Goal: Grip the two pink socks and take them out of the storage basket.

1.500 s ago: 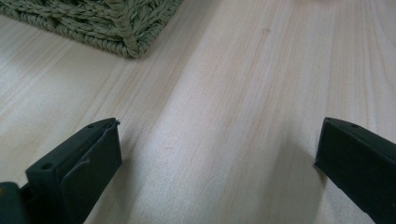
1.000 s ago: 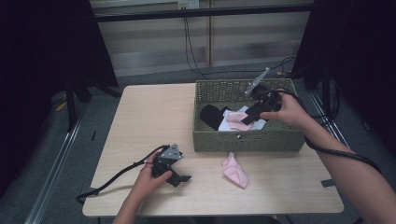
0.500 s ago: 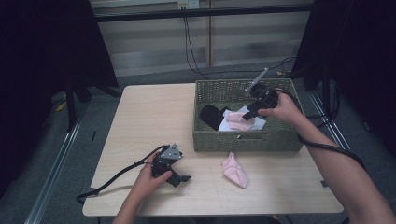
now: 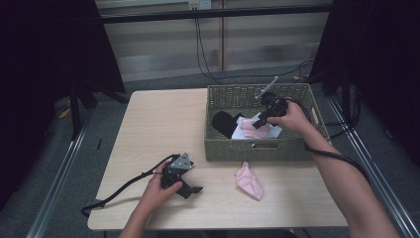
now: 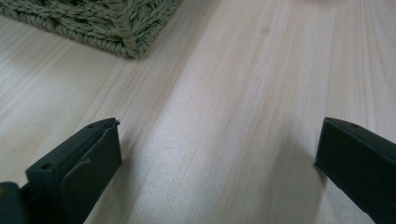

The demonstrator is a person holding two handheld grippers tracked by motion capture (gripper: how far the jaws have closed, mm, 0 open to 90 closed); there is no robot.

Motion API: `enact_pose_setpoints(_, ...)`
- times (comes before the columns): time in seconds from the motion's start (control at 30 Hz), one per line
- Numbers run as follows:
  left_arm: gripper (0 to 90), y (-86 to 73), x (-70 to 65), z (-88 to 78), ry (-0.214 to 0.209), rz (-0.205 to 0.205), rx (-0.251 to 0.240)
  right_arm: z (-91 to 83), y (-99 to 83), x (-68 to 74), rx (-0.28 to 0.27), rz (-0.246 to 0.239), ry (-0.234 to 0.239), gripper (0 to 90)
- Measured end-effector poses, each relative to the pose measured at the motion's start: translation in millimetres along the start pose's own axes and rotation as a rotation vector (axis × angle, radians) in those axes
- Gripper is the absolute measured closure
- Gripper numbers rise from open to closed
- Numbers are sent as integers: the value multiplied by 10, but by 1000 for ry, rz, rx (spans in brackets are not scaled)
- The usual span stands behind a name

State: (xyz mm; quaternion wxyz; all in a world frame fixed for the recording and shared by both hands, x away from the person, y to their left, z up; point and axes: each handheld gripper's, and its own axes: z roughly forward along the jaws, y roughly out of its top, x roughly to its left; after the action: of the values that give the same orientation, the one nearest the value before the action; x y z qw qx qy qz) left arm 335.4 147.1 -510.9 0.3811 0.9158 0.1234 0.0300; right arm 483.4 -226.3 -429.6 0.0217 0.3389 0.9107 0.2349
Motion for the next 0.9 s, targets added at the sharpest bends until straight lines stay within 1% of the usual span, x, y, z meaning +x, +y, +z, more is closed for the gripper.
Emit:
enact_pose_setpoints(0.03, 0, 0, 0, 0, -1, 1, 0, 26, -4, 3, 7, -14, -1, 497)
enact_pose_setpoints(0.07, 0, 0, 0, 0, -1, 1, 0, 26, -4, 3, 7, -14, -1, 497)
enact_pose_setpoints(0.1, 0, 0, 0, -1, -2, 1, 0, 49, -3, 12, 15, -13, -4, 556)
enact_pose_setpoints(0.13, 0, 0, -1, 0, -2, 1, 0, 49, -3, 12, 15, -13, -4, 556)
enact_pose_setpoints(0.23, 0, 0, -1, -1, -2, 1, 0, 67, -6, 29, 43, -18, 3, 657)
enact_pose_setpoints(0.27, 0, 0, -1, -1, -2, 1, 0, 69, -8, 33, 52, -13, 17, 711)
enact_pose_setpoints(0.3, 0, 0, -1, -1, -2, 1, 0, 71, -10, 42, 54, -5, 25, 738)
enact_pose_setpoints(0.33, 0, 0, -1, -1, -3, 1, 0, 67, -12, 47, 60, -4, 23, 771)
enact_pose_setpoints(0.37, 0, 0, -1, -1, -3, 1, 0, 55, -16, 38, 68, -8, 26, 783)
enact_pose_setpoints(0.47, 0, -1, -3, 1, -2, -2, -3, 20, -20, 44, 66, 8, 40, 800)
enact_pose_setpoints(0.5, 0, -1, -2, 1, -2, -2, -3, 3, -23, 38, 69, -4, 47, 801)
enact_pose_setpoints(0.57, 0, -1, -2, 1, -2, -2, -2, -34, -20, 47, 74, -1, 46, 803)
enact_pose_setpoints(0.63, 0, -1, -3, 1, -1, -2, -2, -90, -10, 50, 74, -6, 45, 803)
enact_pose_setpoints(0.67, 0, 0, -1, 0, -1, 0, -2, -124, -5, 57, 74, 2, 48, 803)
enact_pose_setpoints(0.7, 0, 0, -1, 0, -1, 1, -2, -153, 1, 59, 73, -3, 50, 803)
enact_pose_setpoints(0.8, 0, 0, -1, 0, -1, 0, -2, -244, 14, 82, 64, 7, 54, 803)
enact_pose_setpoints(0.87, 0, 0, -2, 0, 0, -1, -2, -298, 17, 94, 65, -2, 53, 803)
enact_pose_setpoints(0.9, 0, 0, -1, 0, -1, 0, -2, -316, 20, 110, 61, 7, 59, 803)
